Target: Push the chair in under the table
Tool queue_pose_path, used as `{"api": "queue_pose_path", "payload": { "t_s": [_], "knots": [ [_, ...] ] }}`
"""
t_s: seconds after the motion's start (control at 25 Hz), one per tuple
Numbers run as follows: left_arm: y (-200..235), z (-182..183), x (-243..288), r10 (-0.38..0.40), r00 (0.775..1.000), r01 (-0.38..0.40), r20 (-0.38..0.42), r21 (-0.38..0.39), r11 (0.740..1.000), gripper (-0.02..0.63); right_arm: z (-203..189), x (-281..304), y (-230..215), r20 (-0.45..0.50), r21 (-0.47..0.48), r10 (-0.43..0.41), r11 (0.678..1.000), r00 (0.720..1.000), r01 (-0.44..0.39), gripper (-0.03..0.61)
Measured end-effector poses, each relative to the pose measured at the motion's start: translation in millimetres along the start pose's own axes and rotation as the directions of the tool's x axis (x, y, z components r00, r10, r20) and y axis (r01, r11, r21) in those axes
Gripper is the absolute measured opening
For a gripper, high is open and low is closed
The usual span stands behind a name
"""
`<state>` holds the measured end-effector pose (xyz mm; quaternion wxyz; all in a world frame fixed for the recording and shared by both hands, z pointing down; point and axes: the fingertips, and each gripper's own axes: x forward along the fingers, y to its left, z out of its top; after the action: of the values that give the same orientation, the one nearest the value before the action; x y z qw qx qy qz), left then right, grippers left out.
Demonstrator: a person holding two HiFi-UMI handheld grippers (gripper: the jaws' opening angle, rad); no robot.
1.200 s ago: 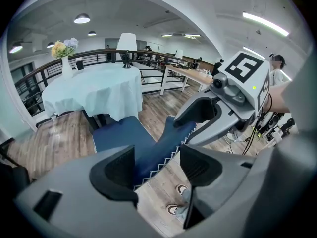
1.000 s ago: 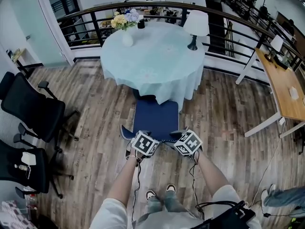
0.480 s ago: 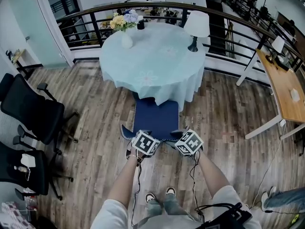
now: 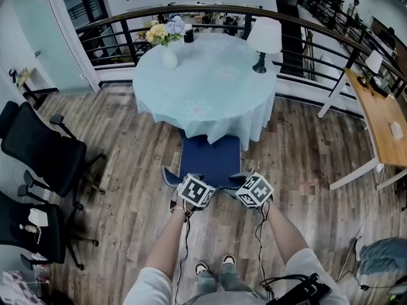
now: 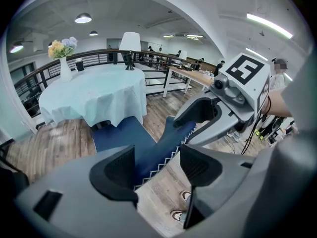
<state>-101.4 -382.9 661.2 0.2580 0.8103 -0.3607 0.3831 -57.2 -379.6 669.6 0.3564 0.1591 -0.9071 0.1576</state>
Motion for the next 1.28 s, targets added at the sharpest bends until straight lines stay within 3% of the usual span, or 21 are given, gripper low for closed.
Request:
{"api": "queue_pose_path", "payload": {
  "t_s": [0.92, 1.28],
  "knots": [
    [41.5, 45.8, 22.3, 0.016, 1.0, -0.016, 0.022, 0.003, 1.0, 0.284, 29.2, 12.2, -58.2, 0.018, -0.024, -0.003, 1.0, 1.0, 0.004, 0.201],
    [43.9, 51.3, 26.4, 0.005, 1.0, -0.005, 0.007, -0.003, 1.0, 0.284, 30.2, 12.8, -65.6, 0.003, -0.023, 0.043, 0.999, 0.999, -0.043, 0.202]
  ]
}}
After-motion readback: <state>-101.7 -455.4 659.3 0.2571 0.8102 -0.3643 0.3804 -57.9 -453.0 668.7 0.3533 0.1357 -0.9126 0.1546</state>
